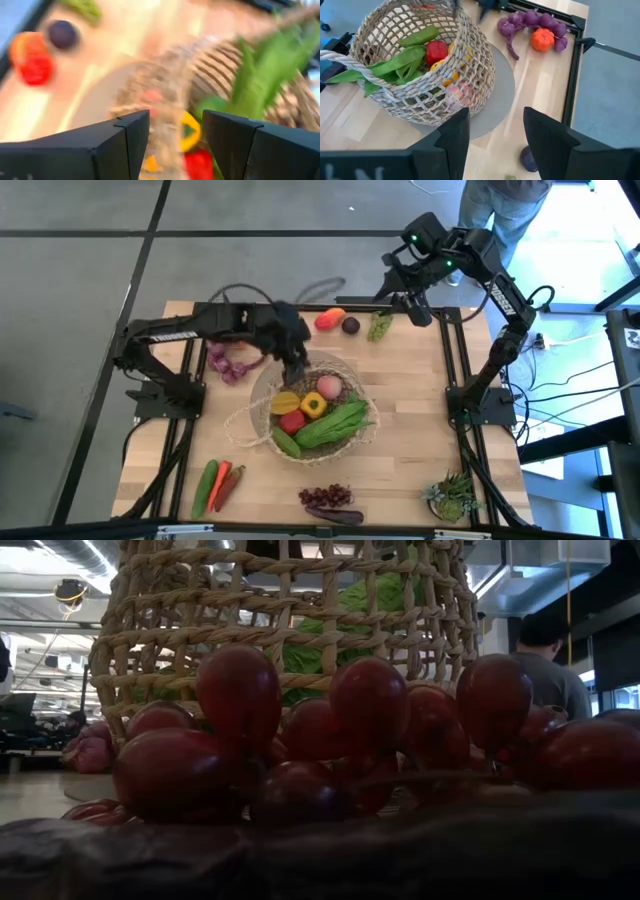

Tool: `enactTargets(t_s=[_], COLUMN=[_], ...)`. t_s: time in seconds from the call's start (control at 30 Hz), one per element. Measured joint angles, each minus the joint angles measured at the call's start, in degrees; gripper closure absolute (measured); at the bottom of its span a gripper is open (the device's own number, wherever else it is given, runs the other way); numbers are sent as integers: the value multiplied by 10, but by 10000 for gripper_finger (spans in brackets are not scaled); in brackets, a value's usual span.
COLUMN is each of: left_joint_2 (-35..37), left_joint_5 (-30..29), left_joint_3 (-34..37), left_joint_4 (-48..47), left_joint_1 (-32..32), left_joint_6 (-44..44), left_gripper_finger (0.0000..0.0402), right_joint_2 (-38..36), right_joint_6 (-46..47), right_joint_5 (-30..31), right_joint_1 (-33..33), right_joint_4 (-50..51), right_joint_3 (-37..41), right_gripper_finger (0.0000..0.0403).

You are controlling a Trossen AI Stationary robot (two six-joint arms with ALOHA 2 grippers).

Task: Build produce basket
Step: Put the purple plum into the brown basket

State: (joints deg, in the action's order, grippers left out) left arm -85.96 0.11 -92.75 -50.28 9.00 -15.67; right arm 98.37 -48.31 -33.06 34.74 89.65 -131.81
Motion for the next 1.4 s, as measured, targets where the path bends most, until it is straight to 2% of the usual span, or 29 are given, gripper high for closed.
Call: enactTargets(t_s=[0.13, 0.23, 0.37, 0.47, 0.57, 0.67, 0.73, 0.83, 0.97, 1.27, 1.4], left_joint_2=[-1, -1, -1, -1, -1, -1, -1, -1, -1, -3, -3], left_joint_5=[1, 24, 36, 40, 54, 67, 70, 72, 71, 71, 71], left_joint_3=[0, 0, 0, 0, 0, 0, 0, 0, 0, 0, 0], left_joint_4=[-14, -19, -20, -23, -38, -49, -49, -48, -48, -47, -45], left_joint_1=[66, 113, 154, 183, 214, 237, 248, 266, 294, 334, 346], left_joint_6=[-19, -15, 28, 71, 106, 141, 159, 183, 195, 178, 159], left_gripper_finger=[230, 230, 230, 230, 230, 230, 230, 230, 230, 230, 230], right_joint_2=[0, 0, 0, 2, 13, 32, 47, 76, 119, 212, 254], right_joint_6=[2, 2, 8, 67, 163, 273, 313, 344, 315, 100, 33], right_joint_5=[0, 0, 0, 6, 57, 172, 231, 223, 166, 170, 170], right_joint_1=[0, -3, -5, -5, -5, -1, 9, 35, 62, 91, 90], right_joint_4=[0, 0, 1, -14, -58, -100, -98, -90, -89, -71, -40], right_joint_3=[0, 0, 0, 0, 0, 0, 0, 0, 0, 0, 0], right_gripper_finger=[223, 223, 223, 223, 223, 223, 223, 223, 223, 223, 223])
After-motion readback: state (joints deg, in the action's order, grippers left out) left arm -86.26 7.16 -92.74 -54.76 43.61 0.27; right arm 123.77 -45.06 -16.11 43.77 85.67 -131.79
